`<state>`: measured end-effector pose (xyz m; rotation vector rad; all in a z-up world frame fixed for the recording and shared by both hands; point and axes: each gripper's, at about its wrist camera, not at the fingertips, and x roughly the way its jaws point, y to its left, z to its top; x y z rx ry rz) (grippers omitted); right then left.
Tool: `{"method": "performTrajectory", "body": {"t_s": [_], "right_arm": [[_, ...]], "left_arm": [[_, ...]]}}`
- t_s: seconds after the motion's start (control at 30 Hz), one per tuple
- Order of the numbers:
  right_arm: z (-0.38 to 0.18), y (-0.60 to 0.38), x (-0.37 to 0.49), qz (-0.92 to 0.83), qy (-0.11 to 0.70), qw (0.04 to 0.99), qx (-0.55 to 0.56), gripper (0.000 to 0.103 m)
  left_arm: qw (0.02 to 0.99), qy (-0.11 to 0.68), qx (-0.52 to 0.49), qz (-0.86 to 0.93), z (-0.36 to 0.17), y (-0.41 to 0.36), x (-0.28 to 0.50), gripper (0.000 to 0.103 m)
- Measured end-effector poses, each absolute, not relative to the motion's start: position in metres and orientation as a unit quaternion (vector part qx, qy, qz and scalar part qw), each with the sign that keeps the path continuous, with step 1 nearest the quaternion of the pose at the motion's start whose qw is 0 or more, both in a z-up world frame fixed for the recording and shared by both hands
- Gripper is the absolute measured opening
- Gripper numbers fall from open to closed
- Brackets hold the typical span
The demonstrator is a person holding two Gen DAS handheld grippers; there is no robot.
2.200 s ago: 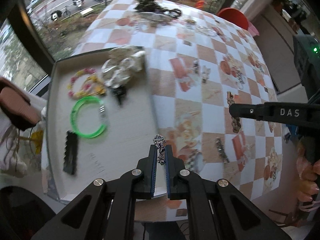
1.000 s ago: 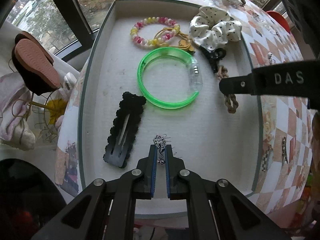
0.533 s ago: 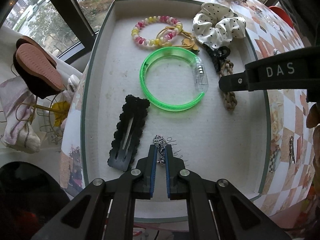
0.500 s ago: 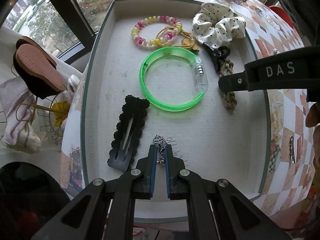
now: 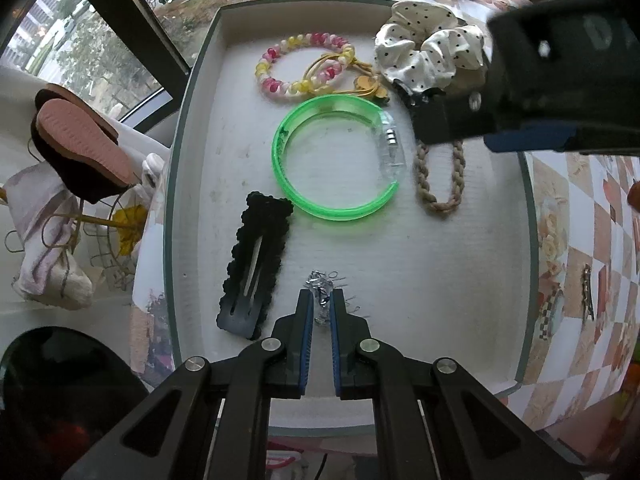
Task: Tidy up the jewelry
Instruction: 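Open the right tool to drop the bracelet while the left tool releases the earring, then move the left tool to the cream bunny clip while the right tool reaches the spiky silver clip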
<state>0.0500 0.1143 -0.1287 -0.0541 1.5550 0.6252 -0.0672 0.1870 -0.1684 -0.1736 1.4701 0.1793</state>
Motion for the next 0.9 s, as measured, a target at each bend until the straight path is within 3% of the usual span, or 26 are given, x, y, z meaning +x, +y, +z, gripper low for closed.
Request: {"method": "performTrajectory", "body": {"t_s": [0.33, 0.43, 0.47, 0.5, 0.53, 0.57, 0.9], "right_arm": [[-0.089, 0.08, 0.055, 0.28, 0.662, 0.695, 0.027, 0.079], [-0.082, 0.058, 0.054, 0.267, 0.656, 0.705, 0.04, 0.08], [-0.081, 0.051, 0.054, 0.262, 0.655, 0.707, 0.043, 0.08], [-0.08, 0.043, 0.054, 0.255, 0.654, 0.711, 0.047, 0.08], [-0.079, 0.032, 0.053, 0.247, 0.653, 0.714, 0.051, 0.081], [-0.077, 0.022, 0.054, 0.241, 0.654, 0.715, 0.055, 0.082], [-0.088, -0.091, 0.028, 0.14, 0.663, 0.73, 0.087, 0.082]], "left_arm": [[0.737, 0.667, -0.073, 0.084, -0.157, 0.188, -0.067, 0.012], [0.737, 0.668, -0.07, 0.083, -0.154, 0.184, -0.066, 0.012], [0.736, 0.668, -0.068, 0.084, -0.154, 0.183, -0.066, 0.017], [0.736, 0.668, -0.067, 0.084, -0.153, 0.182, -0.065, 0.062], [0.737, 0.667, -0.065, 0.089, -0.151, 0.182, -0.066, 0.099], [0.744, 0.658, -0.059, 0.1, -0.146, 0.179, -0.066, 0.103], [0.759, 0.645, -0.021, 0.084, -0.119, 0.145, -0.055, 0.103]]}}
